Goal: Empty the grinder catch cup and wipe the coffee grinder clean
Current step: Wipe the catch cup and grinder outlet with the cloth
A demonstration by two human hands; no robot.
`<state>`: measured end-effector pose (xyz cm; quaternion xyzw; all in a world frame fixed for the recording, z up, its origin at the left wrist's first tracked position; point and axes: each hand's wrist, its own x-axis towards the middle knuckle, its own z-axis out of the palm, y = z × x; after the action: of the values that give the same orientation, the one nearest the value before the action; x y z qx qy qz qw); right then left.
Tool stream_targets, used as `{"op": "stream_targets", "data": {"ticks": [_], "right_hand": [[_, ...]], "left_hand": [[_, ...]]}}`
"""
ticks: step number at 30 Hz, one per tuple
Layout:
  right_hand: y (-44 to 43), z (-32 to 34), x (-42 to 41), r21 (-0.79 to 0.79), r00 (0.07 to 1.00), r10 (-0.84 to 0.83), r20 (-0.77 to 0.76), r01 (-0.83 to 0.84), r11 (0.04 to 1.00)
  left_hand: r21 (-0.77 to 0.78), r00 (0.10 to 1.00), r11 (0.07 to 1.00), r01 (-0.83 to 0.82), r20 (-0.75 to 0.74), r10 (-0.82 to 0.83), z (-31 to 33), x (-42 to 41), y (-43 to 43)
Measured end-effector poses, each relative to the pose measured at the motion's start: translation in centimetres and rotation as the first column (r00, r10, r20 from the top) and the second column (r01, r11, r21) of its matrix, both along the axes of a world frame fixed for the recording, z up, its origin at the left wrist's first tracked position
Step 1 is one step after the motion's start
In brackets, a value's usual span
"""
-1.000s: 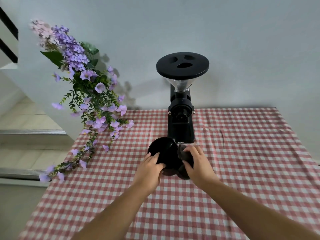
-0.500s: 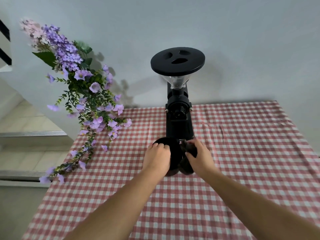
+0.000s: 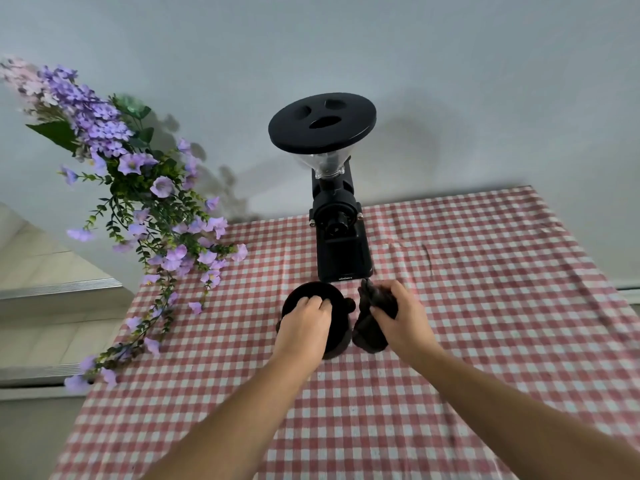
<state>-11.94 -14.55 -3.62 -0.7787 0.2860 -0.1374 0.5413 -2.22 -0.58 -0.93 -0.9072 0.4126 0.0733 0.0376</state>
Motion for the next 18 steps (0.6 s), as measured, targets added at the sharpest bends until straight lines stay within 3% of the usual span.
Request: {"op": "stream_targets", "data": {"ticks": [4, 10, 14, 18], "right_hand": [[0.6, 0.3, 0.3, 0.054, 0.998, 0.028, 0.061, -0.032, 0.998], [0.4, -2.0, -0.8, 0.01, 0.934, 0.263, -0.241, -0.269, 0.963], [-0.9, -0.2, 0.7, 0.067, 0.99, 0.11, -0.088, -0.104, 0.992], [-0.6, 1.0, 2.2, 0.043, 0.964, 0.267, -0.017, -0.266, 0.963]], "left_hand": [[-0.106, 0.994, 0.989, 0.099, -0.042, -0.104, -0.8, 0.0, 1.5], [-0.331, 0.986, 0.933, 0.143, -0.039, -0.165, -1.7, 0.2, 2.7], [-0.407, 0.984, 0.904, 0.132, -0.055, -0.168, -2.5, 0.4, 3.3], [-0.455, 0.973, 0.875, 0.165, -0.069, -0.219, -2.3, 0.6, 3.6]]}}
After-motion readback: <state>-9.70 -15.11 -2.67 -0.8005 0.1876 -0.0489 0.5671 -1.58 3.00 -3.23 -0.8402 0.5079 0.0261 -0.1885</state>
